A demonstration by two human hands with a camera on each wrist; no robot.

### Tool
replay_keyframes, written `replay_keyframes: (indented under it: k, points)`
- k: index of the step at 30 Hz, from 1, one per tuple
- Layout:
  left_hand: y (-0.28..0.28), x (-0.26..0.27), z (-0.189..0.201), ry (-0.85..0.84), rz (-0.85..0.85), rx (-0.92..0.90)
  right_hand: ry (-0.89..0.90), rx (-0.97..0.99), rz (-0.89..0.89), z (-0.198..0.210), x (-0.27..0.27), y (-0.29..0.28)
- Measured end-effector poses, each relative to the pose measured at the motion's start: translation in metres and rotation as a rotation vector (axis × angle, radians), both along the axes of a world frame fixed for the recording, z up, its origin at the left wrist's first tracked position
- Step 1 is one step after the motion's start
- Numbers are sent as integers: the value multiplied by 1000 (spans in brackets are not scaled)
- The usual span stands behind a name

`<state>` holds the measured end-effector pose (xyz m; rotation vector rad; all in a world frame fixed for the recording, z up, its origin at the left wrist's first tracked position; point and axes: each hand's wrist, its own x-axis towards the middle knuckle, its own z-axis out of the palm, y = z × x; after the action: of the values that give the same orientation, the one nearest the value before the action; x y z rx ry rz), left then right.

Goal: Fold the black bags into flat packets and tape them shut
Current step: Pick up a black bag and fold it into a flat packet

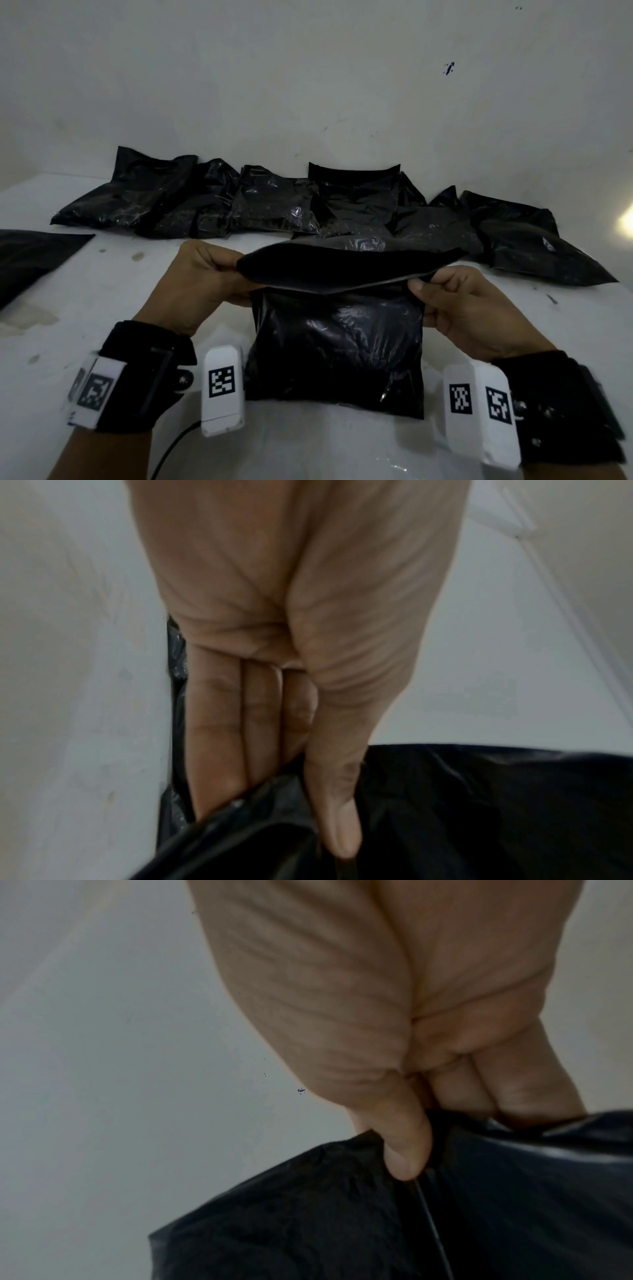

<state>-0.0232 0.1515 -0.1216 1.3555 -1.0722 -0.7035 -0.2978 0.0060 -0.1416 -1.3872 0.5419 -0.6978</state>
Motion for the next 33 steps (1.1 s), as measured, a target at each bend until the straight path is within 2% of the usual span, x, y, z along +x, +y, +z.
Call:
replay_keyframes:
  k: [8, 12, 15, 20, 23, 27, 33]
  points:
    - [4, 8, 0, -74, -54, -46, -43, -102, 45, 3, -4, 1]
    - [8, 11, 0, -48, -119, -46, -31, -110, 5, 6, -5, 3]
    - [9, 14, 0, -82, -105, -44, -17, -95, -25, 4, -4, 3]
    - [12, 9, 4, -50, -142, -77, -25, -108, -34, 2, -6, 0]
    - [12, 11, 1, -135, -152, -51, -39, -108, -24, 2, -7, 0]
    - [12, 11, 2, -125, -147, -18, -25, -188, -34, -1, -9, -3]
    - [15, 9, 4, -116, -152, 101, 18, -184, 19, 8, -13, 2]
